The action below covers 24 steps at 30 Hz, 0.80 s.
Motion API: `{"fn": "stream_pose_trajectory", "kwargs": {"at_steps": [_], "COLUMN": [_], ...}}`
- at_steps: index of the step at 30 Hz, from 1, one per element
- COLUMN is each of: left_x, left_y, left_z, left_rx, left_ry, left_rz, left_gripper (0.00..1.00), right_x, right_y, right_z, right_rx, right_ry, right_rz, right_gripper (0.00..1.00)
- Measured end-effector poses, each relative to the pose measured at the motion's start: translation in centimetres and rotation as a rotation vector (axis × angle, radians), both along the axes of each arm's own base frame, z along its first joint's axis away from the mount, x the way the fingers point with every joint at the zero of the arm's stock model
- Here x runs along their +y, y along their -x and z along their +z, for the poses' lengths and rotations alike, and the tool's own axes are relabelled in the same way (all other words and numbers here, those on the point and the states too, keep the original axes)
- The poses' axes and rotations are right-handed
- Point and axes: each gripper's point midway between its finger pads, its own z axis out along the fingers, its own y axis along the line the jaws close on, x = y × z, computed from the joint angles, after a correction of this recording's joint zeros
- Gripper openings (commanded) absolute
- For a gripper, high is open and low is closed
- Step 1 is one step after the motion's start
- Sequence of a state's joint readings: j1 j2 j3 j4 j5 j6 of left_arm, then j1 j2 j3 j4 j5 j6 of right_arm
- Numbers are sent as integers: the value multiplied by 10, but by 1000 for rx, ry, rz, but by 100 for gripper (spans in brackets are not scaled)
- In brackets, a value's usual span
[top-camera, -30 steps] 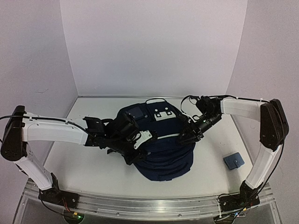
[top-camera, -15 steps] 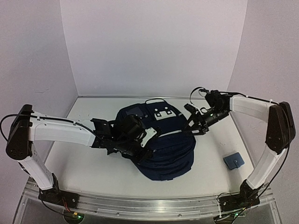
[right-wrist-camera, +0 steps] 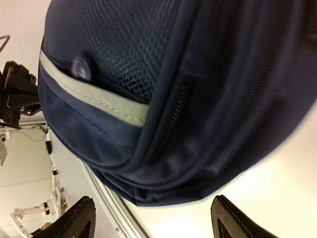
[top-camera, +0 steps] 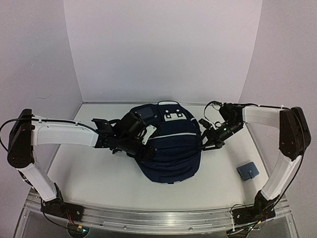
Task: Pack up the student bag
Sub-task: Zip the student bag at the center of the board.
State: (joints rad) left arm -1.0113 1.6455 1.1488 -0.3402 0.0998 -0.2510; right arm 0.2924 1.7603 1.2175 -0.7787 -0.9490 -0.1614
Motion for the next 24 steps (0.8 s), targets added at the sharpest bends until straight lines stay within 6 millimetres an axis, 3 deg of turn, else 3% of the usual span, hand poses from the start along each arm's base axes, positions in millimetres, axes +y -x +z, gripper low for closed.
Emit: {"fn": "stream_pose_trajectory", "kwargs": {"at_steps": [8,12,19,24], "left_x": [2,-5,-41,-67], "left_y": [5,6,4,0], "left_z": [-4,-7,-3,-4], "left_rx": [-16,-30,-56,-46], "left_ry": [-52,-90,-62,-35], "left_rz": [-8,-9,-35,-61], "left_gripper": [0,0,0,0], "right_x": [32,44,73,82], "right_y": [19,21,36,39], "right_z": [-19,-20,-18,-17], "right_rx": [62,66,70,71], "right_ry": [-41,-55,-67,-69], "right_rz": [99,93,112,115], "right_gripper": [38,36,36,36]}}
